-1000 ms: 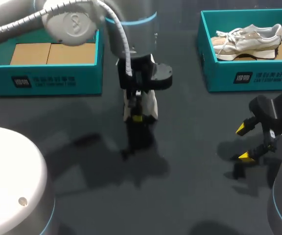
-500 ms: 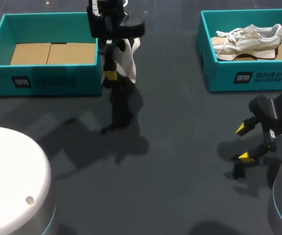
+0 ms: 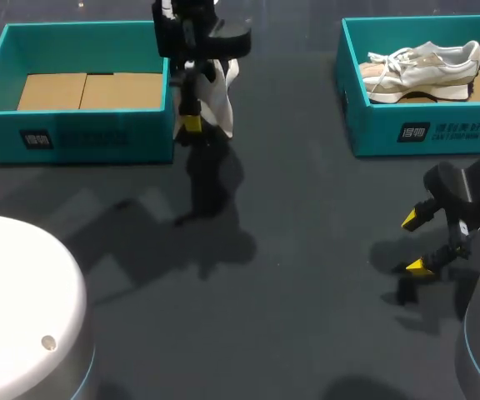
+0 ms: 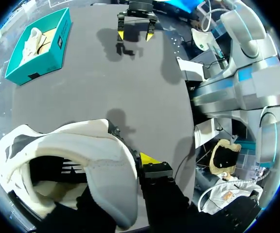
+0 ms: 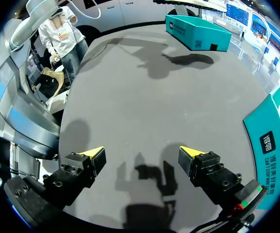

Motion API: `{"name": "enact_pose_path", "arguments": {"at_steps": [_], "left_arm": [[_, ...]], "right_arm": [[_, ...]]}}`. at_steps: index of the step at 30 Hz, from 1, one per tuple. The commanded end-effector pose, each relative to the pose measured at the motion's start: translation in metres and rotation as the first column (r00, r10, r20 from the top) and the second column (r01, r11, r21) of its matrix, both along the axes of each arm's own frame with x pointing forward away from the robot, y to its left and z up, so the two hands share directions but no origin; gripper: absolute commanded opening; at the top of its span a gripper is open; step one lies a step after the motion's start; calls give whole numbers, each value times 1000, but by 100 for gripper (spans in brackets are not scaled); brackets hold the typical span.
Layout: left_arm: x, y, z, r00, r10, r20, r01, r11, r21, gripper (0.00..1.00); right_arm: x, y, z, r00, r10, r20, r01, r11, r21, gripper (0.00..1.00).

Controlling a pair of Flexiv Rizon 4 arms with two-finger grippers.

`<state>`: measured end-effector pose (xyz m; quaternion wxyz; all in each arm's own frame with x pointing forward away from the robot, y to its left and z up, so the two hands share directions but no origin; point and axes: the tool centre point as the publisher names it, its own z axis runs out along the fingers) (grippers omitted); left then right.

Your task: Take the shoe out of the shoebox, open the shoe tongue, remove and reinsert the insole, then place the shoe into the shoebox

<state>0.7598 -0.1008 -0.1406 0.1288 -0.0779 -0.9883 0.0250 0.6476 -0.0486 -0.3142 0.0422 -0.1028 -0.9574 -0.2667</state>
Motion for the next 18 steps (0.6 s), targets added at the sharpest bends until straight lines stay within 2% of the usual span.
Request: {"name": "enact_pose_path", "arguments": {"at_steps": [1,10,18], "left_arm": [[18,21,14,1000,-16,-9,16,1000,-9,0],[71,102,47,1000,-22,-8,22,1000,-5,0],[114,159,56,999,-30,-13,30,999,34,0]], "right_arm": [[-2,0,0,1000,-1,2,1,1000,-2,100],[-2,0,0,1000,-1,2,1,1000,-2,100],[-2,0,0,1000,-1,2,1,1000,-2,100]]}}
